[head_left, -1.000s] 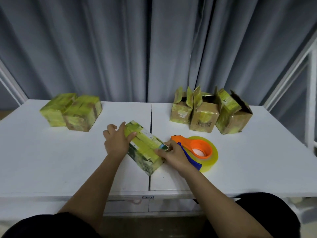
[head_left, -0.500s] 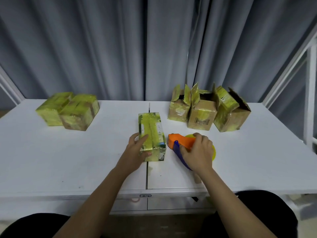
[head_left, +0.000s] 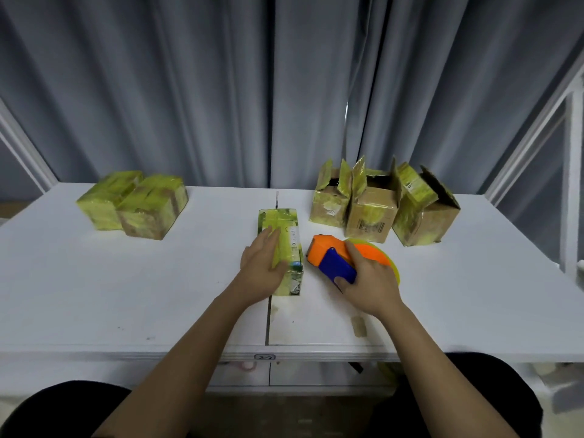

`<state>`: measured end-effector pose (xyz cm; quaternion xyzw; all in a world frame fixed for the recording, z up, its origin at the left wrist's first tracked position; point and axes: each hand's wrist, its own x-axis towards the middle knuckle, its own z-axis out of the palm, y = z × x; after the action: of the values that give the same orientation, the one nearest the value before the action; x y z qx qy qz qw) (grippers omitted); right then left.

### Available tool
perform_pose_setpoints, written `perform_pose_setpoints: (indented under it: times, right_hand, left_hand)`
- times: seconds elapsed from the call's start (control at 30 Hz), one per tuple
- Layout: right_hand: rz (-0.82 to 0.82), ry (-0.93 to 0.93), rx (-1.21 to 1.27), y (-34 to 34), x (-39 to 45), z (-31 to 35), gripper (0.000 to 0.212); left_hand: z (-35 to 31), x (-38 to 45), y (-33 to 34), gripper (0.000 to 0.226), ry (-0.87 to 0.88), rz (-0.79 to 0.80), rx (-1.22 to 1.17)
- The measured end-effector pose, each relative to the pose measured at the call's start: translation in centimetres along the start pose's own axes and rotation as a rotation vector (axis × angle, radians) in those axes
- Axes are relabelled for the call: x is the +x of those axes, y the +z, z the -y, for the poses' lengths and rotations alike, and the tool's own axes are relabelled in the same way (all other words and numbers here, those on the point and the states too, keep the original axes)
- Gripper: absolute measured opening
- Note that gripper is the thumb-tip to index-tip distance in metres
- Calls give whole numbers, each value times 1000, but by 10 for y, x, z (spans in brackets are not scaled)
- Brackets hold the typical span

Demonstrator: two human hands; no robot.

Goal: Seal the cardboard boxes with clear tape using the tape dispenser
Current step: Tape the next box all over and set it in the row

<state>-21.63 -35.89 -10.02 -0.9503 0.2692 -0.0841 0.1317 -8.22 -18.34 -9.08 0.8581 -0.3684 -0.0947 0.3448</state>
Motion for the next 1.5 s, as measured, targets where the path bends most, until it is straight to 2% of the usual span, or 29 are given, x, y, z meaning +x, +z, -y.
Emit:
perform_pose_setpoints:
  times: [0.13, 0.3, 0.47, 0.6, 0.73, 0.87, 0.93, 1.1, 1.3, 1.5]
  right_hand:
    - [-77, -207, 154, -19, -22, -3, 77]
    - [-83, -315, 243, -33, -31, 5, 77]
    - [-39, -301, 303, -43, -36, 13, 79]
    - [-18, -287, 332, -47, -38, 18, 80]
    - [5, -302, 305, -55, -39, 24, 76]
    - [23, -291, 324, -58, -37, 27, 76]
    - [35, -290, 323, -56, -35, 27, 76]
    - [99, -311, 273, -55, -31, 29, 69]
    - [143, -258, 374, -56, -28, 34, 61]
    - [201, -149, 491, -59, -15, 21, 57]
  left_hand:
    - [-32, 9, -11, 50, -12, 62, -392]
    - [-37, 12, -20, 31, -49, 108, -579]
    - [-30, -4, -36, 17, 87, -28, -528]
    - [-31, -6, -42, 5, 101, -81, -466]
    - [-30, -3, -44, 29, 32, -99, -409]
    - [-31, -3, -45, 6, 110, -135, -394]
    - [-30, -2, -47, 6, 115, -139, -390]
    - [-24, 2, -45, 12, 46, -168, -319]
    - [-28, 11, -45, 14, -69, -201, -154]
    - [-26, 18, -56, 15, -155, -279, -232]
